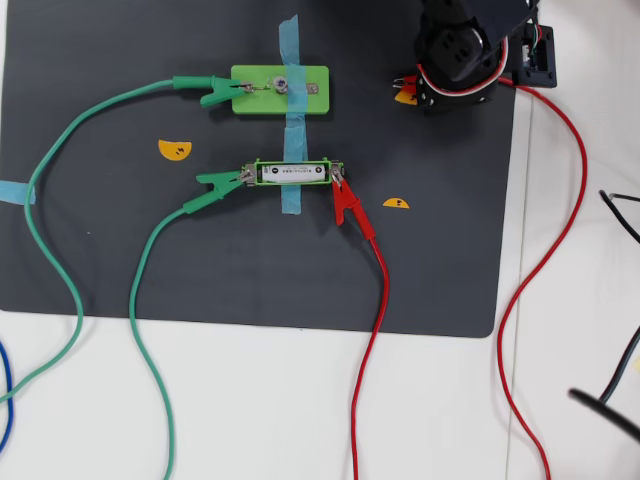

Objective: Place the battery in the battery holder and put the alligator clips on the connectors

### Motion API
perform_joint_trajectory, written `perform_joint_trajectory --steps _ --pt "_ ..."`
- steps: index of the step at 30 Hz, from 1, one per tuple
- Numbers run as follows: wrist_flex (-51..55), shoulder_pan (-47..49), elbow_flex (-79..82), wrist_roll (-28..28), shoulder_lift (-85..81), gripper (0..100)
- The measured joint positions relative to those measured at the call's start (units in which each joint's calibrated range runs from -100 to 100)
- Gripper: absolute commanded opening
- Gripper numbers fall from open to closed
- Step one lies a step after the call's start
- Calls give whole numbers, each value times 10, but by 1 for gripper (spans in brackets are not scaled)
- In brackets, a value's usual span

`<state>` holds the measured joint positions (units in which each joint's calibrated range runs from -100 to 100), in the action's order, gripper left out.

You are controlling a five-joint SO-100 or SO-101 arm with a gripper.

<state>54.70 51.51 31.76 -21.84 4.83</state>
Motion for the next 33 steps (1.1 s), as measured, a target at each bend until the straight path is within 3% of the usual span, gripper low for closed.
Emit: perform_joint_trajectory --steps 33 --pt "2 34 -17 -19 9 16"
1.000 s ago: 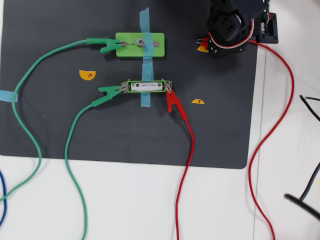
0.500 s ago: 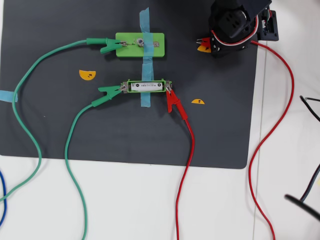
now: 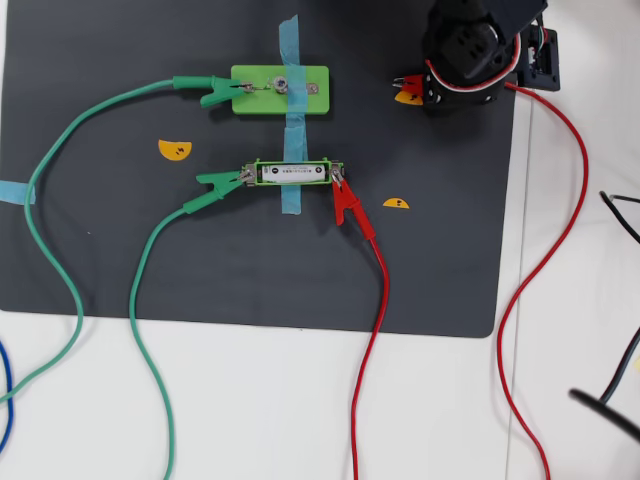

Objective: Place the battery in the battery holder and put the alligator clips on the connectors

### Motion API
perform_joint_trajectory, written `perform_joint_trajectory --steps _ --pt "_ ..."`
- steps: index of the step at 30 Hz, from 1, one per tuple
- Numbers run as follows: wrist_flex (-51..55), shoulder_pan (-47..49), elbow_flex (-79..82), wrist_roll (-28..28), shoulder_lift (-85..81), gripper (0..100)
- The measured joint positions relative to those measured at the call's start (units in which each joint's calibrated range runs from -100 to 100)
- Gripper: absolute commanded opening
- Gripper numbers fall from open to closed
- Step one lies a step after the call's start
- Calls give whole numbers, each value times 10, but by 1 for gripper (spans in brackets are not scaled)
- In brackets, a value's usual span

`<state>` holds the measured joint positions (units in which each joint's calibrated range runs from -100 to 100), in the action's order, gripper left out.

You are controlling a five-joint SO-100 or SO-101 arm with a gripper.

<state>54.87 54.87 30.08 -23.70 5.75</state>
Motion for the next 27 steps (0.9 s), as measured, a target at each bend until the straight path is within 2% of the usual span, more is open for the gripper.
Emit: perform_joint_trajectory --steps 11,18,27 --pt "2 1 -10 -33 3 17" --pt "1 2 -14 -36 4 28" --pt "-1 3 -20 -36 6 22"
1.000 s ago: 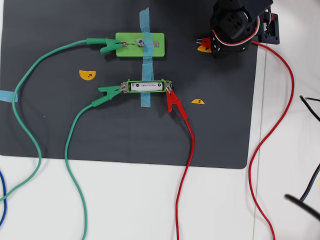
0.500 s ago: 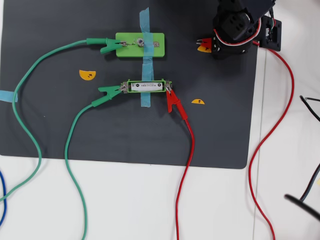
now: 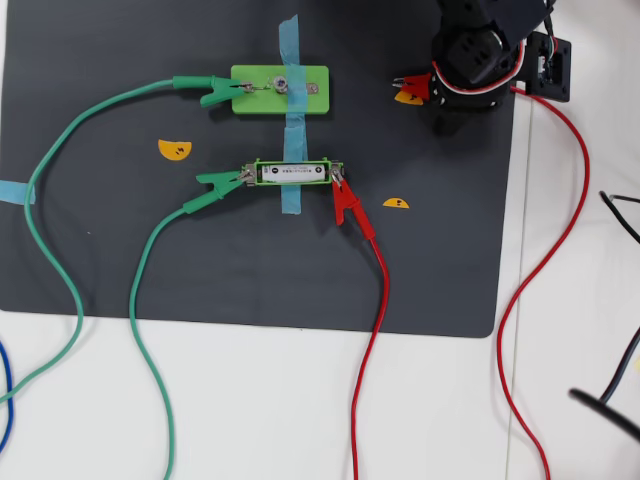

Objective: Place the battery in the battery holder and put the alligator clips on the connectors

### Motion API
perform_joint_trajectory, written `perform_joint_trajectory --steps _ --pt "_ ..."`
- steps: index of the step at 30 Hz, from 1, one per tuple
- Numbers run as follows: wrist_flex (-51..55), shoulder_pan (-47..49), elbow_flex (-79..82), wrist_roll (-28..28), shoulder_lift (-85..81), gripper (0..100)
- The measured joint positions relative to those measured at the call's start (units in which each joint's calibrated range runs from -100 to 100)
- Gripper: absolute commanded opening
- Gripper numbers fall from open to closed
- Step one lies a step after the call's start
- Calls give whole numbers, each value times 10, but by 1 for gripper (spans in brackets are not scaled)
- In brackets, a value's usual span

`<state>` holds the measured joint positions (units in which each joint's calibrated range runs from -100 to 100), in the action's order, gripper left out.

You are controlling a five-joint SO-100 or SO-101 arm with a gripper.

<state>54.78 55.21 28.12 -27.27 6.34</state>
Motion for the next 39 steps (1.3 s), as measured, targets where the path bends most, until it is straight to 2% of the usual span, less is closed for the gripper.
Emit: perform_joint_trajectory --steps 14,19,22,39 --pt "0 -4 0 0 0 22" --pt "-1 -11 0 0 0 12" --pt "-2 -17 -1 0 0 10" --pt "-2 -21 -1 0 0 9"
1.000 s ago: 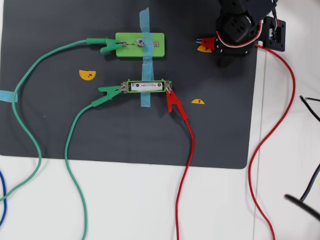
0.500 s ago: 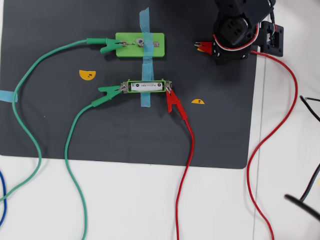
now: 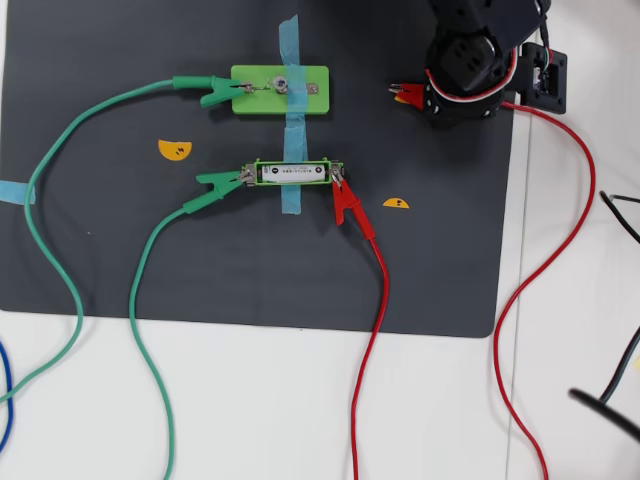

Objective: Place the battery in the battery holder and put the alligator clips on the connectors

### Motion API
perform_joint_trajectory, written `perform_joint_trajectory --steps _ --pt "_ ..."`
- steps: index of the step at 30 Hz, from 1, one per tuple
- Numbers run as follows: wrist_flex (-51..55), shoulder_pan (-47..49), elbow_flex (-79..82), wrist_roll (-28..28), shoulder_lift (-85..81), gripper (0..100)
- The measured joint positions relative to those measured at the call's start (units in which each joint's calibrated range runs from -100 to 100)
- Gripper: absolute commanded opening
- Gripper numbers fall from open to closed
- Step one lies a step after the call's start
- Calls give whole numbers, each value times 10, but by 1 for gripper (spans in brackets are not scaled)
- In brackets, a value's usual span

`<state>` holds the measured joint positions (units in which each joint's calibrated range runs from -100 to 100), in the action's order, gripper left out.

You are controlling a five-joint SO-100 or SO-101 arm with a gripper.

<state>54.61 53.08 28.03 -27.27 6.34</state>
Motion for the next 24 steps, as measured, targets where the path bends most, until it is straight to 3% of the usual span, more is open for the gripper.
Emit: perform_joint_trajectory --steps 6,10,24 --pt "-1 -1 0 0 0 9" --pt "-1 -1 0 0 0 1" --pt "-2 -1 0 0 0 1"
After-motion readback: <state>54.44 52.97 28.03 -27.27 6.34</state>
